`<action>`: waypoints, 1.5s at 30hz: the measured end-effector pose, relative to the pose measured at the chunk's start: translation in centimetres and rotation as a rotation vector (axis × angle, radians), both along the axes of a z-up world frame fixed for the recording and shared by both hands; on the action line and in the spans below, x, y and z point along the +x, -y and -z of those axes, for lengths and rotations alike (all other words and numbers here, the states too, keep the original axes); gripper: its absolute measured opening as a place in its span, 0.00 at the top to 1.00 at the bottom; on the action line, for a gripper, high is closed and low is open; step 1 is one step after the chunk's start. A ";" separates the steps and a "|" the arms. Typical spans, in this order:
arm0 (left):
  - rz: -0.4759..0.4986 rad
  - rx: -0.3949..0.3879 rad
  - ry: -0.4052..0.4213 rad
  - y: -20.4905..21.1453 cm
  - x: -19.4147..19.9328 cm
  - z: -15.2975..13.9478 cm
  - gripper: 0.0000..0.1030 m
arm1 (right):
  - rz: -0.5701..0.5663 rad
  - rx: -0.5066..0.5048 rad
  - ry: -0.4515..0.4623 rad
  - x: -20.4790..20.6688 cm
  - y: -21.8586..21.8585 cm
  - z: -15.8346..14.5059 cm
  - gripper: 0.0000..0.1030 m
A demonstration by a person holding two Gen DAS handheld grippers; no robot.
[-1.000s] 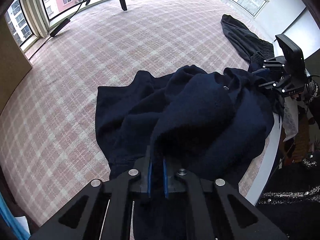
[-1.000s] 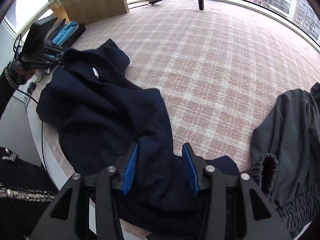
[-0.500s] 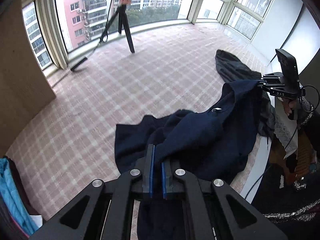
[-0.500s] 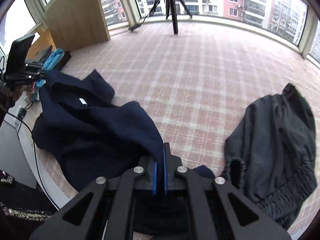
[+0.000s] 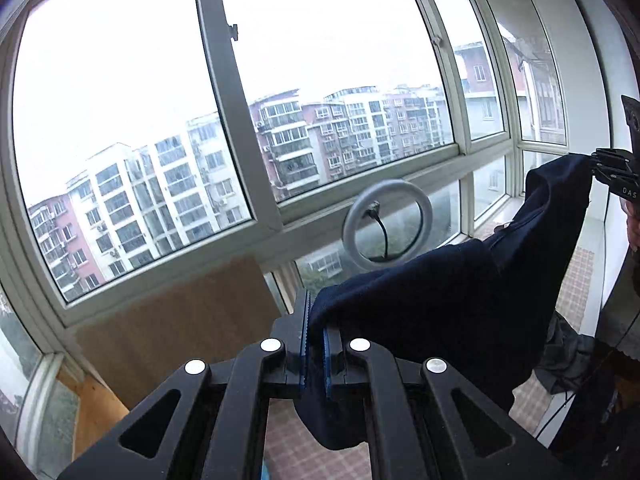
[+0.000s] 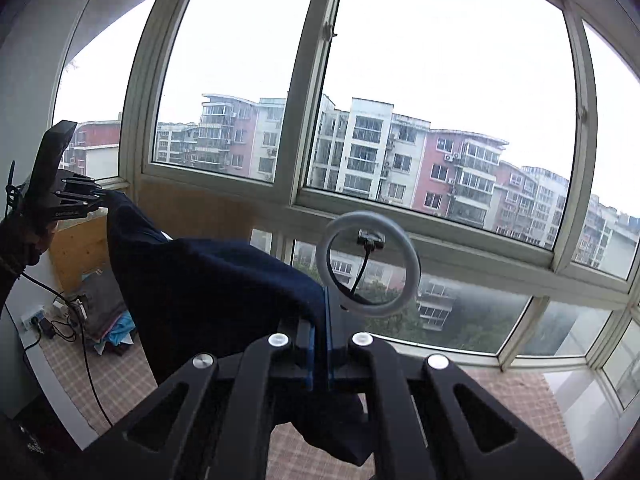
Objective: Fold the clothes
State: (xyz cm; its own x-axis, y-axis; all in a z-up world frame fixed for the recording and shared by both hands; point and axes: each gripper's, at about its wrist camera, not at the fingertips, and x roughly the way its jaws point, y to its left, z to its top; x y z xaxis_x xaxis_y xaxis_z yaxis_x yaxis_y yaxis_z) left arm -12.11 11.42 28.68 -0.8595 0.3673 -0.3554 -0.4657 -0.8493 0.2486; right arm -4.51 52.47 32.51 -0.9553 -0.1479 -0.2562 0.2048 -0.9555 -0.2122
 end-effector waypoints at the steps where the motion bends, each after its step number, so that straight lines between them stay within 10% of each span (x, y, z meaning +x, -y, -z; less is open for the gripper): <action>1: -0.020 0.003 -0.037 0.9 1.1 -1.7 0.96 | 0.003 0.006 -0.035 0.8 0.8 -1.8 0.97; 10: -0.120 -0.002 -0.290 6.3 11.1 -11.6 0.95 | 0.035 0.105 -0.335 9.0 7.6 -12.7 0.97; 22: -0.147 -0.129 -0.199 5.1 5.9 -7.6 0.95 | 0.072 0.119 -0.259 4.5 6.7 -9.9 0.97; 30: -0.182 -0.208 0.054 0.6 -12.2 3.3 0.95 | 0.147 0.142 0.009 -13.8 3.6 0.6 0.97; 36: -0.259 -0.262 0.409 -2.3 -27.0 20.4 0.84 | 0.241 0.188 0.337 -28.5 1.5 15.7 0.84; 41: -0.300 -0.318 0.570 -1.3 -27.4 31.2 0.84 | 0.219 0.218 0.609 -30.7 0.4 30.0 0.55; 45: -0.274 -0.299 0.630 0.1 -25.3 34.3 0.81 | 0.197 0.151 0.723 -28.6 -1.2 36.1 0.54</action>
State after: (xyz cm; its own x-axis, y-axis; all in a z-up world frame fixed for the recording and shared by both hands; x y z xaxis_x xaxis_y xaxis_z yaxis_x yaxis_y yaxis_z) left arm -37.37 11.32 -5.64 -0.5071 -0.0205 -0.8616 -0.3777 -0.8933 0.2435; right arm -33.14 53.67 -3.64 -0.5476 0.0936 -0.8315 0.1714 -0.9601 -0.2209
